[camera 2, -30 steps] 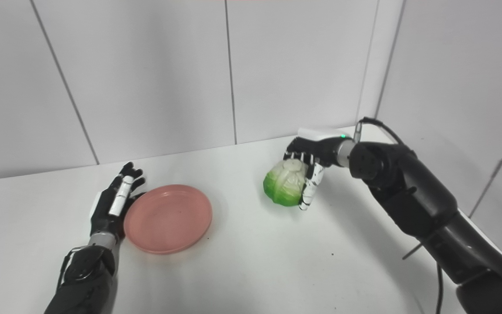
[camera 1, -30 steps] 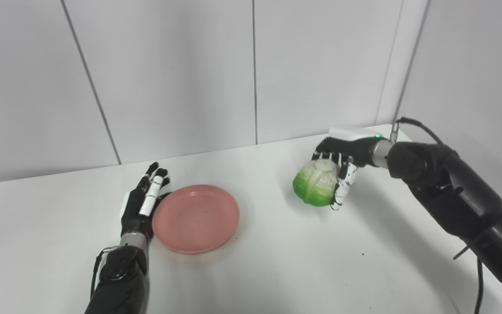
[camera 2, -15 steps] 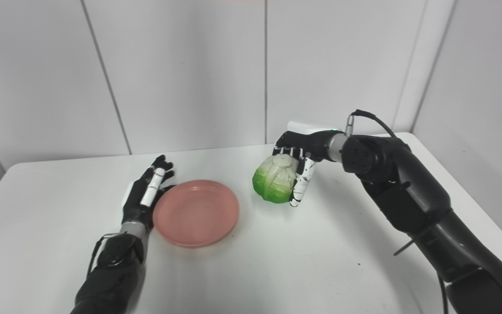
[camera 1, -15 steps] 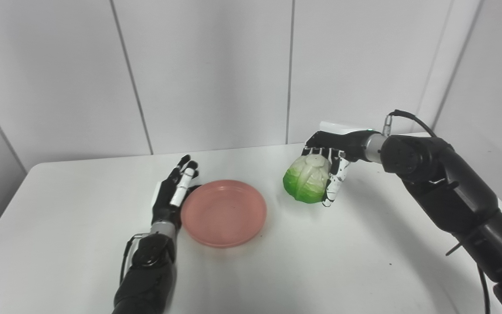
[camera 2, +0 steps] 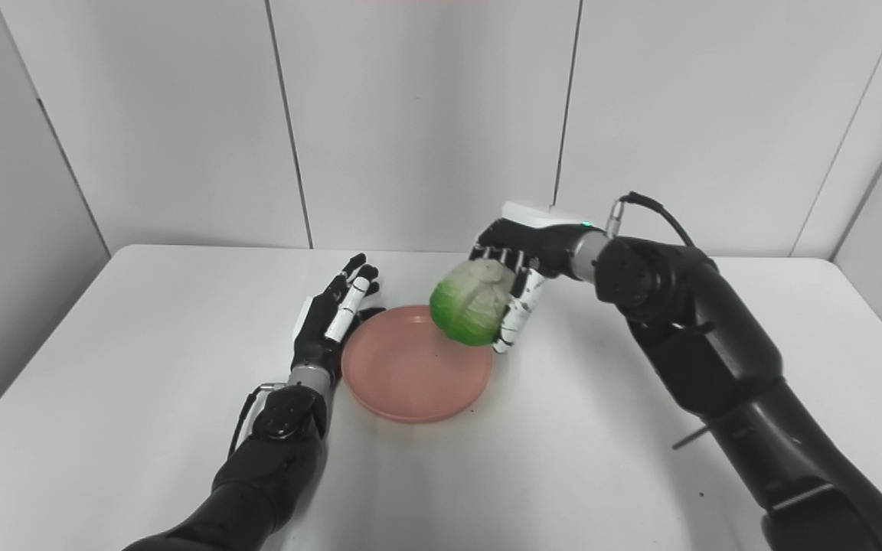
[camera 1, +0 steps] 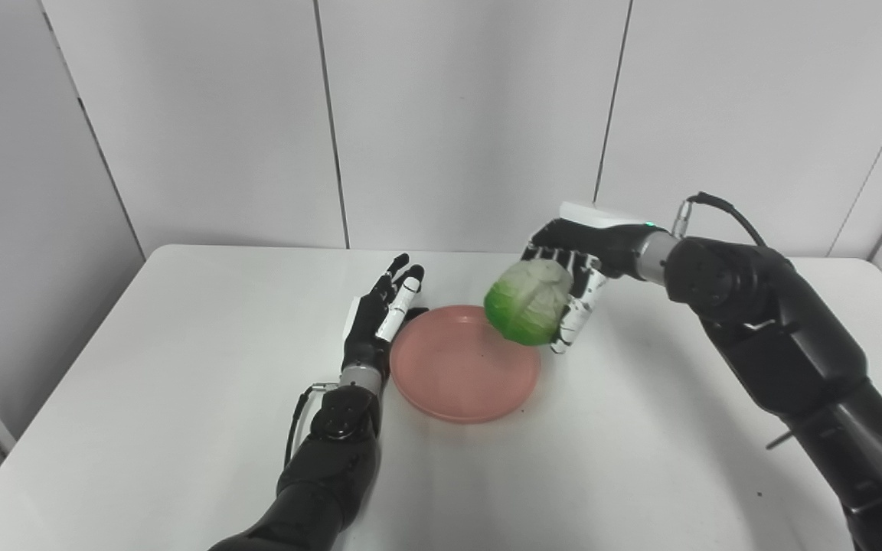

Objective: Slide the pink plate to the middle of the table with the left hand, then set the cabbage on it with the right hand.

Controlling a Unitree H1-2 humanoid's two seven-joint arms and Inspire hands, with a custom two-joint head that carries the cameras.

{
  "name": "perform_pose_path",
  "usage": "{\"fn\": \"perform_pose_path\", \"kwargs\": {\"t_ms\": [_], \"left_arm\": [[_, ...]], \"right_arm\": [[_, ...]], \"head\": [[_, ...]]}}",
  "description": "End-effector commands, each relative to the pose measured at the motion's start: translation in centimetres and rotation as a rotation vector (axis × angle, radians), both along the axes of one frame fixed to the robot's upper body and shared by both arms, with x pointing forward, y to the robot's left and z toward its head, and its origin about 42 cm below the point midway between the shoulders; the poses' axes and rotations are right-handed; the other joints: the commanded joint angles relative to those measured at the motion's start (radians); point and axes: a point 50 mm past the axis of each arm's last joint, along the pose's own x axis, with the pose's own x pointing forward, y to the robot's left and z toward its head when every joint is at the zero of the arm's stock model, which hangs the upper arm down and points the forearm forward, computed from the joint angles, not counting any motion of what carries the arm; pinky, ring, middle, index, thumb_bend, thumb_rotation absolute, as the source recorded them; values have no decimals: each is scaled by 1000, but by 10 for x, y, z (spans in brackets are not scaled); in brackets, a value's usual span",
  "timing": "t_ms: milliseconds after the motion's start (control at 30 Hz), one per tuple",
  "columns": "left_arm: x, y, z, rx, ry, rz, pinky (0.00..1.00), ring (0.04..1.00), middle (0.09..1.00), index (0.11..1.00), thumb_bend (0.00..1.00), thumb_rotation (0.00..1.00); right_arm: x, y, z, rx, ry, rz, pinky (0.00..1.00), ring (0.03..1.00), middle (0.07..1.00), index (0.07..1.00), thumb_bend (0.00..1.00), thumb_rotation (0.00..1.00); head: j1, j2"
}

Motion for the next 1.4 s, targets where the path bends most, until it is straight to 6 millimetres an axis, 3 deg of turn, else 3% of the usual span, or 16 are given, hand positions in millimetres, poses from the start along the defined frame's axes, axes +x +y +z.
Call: {"fn": "perform_pose_path", "kwargs": {"t_ms": [0, 233, 533, 667, 867, 1000, 1100, 1167, 1233, 1367], "left_arm": [[-28, -31, -41, 4, 166, -71, 641, 868, 872, 876, 754, 734], [-30, -32, -43, 5, 163, -67, 674, 852, 870, 869, 743, 732], [-32, -35, -45, 30, 166, -67, 733, 846, 864, 866, 715, 742], [-32, -35, -44, 30, 163, -63, 703, 845, 862, 865, 711, 746], [-29, -34, -41, 39, 154, -64, 735, 849, 865, 881, 693, 778], [-30, -36, -41, 53, 153, -73, 847, 867, 879, 884, 701, 800], [-31, -36, -42, 47, 159, -72, 721, 865, 881, 878, 712, 800], [-31, -36, -42, 40, 158, -72, 782, 864, 878, 885, 704, 793], [-30, -35, -41, 35, 155, -76, 863, 884, 905, 894, 706, 780], [-28, -32, -39, 41, 149, -80, 831, 906, 929, 902, 736, 790]], "right_arm": [[5, 14, 38, 17, -124, 48, 446, 520, 557, 574, 930, 155], [13, 24, 28, 7, -129, 45, 421, 502, 553, 576, 917, 155], [22, 39, -3, 13, -124, 33, 437, 510, 557, 595, 906, 97], [22, 47, -17, 27, -123, 45, 438, 508, 559, 601, 906, 91], [17, 57, -33, -25, -125, 104, 438, 505, 557, 605, 906, 113], [14, 61, -38, -35, -125, 117, 467, 539, 589, 621, 917, 171], [16, 59, -40, -23, -117, 117, 477, 550, 602, 633, 937, 205], [17, 57, -41, -3, -98, 107, 526, 600, 653, 669, 988, 258], [17, 55, -43, 14, -73, 92, 703, 829, 842, 747, 1000, 347], [16, 55, -46, -17, -67, 81, 797, 946, 941, 815, 1000, 369]], "head": [[15, -3], [42, -8], [59, 2], [63, 1], [65, 8], [60, 10], [55, 14], [52, 14], [48, 14], [33, 17]]}}
